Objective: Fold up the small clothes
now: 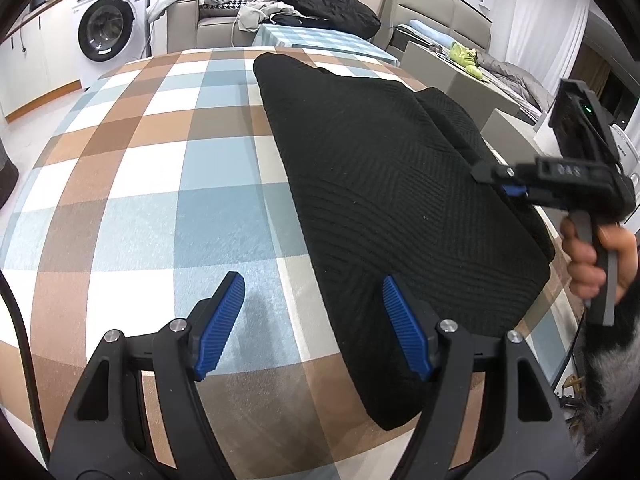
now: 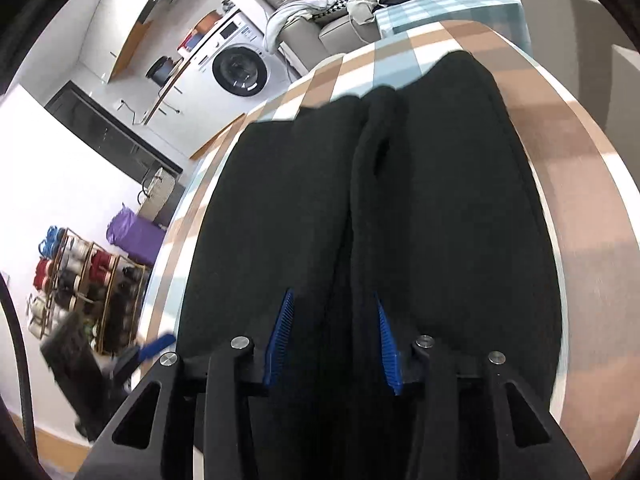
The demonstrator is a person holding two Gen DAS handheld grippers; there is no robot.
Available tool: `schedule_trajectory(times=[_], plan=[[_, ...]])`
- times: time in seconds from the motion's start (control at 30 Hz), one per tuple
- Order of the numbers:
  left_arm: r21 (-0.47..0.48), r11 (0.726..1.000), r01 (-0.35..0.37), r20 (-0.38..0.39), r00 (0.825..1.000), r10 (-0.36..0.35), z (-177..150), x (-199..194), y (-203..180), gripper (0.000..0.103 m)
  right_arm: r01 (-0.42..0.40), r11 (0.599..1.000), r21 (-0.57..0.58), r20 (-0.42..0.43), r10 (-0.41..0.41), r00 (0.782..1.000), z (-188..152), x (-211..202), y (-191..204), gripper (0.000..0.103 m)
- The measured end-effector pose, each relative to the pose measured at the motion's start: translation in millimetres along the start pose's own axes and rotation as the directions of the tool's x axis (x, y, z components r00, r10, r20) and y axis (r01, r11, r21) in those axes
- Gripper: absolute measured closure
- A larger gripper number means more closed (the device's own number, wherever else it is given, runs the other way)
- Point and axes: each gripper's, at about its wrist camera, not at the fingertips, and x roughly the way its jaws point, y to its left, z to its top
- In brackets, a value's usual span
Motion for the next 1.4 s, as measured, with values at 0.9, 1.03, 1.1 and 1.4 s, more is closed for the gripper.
schedule_trajectory(times=[0.9, 1.03, 1.1, 1.4], plan=[[0.011, 1.0, 0.012, -0.008, 1.0, -0.012, 4.5, 5.8, -13.4, 0.034, 0.007, 1.0, -0.02, 0.08, -0.005, 0.997, -34.9, -28.2, -9.3, 0.098], [0.044, 0.999, 0.01, 0.005, 1.0, -0.01, 4.4, -1.5, -21.4, 0.034, 0.043, 0.997, -0.067, 0.149, -0.033, 0.988, -35.6, -49.9, 6.8, 0.098], [0.041, 0.999, 0.019, 0.003, 1.0, -0.019, 3.5, -1.3, -21.7, 0.034, 0.111, 0.993, -0.036, 0.115, -0.106, 0.988, -36.7, -43.7, -2.4, 0.098], [0.046, 0.999, 0.028, -0.015, 1.0, -0.027, -0.3, 5.7, -18.4, 0.034, -0.036, 0.998, 0.042, 0.058, 0.034, 0.998, -66.1, -46.3, -18.8, 0.083]])
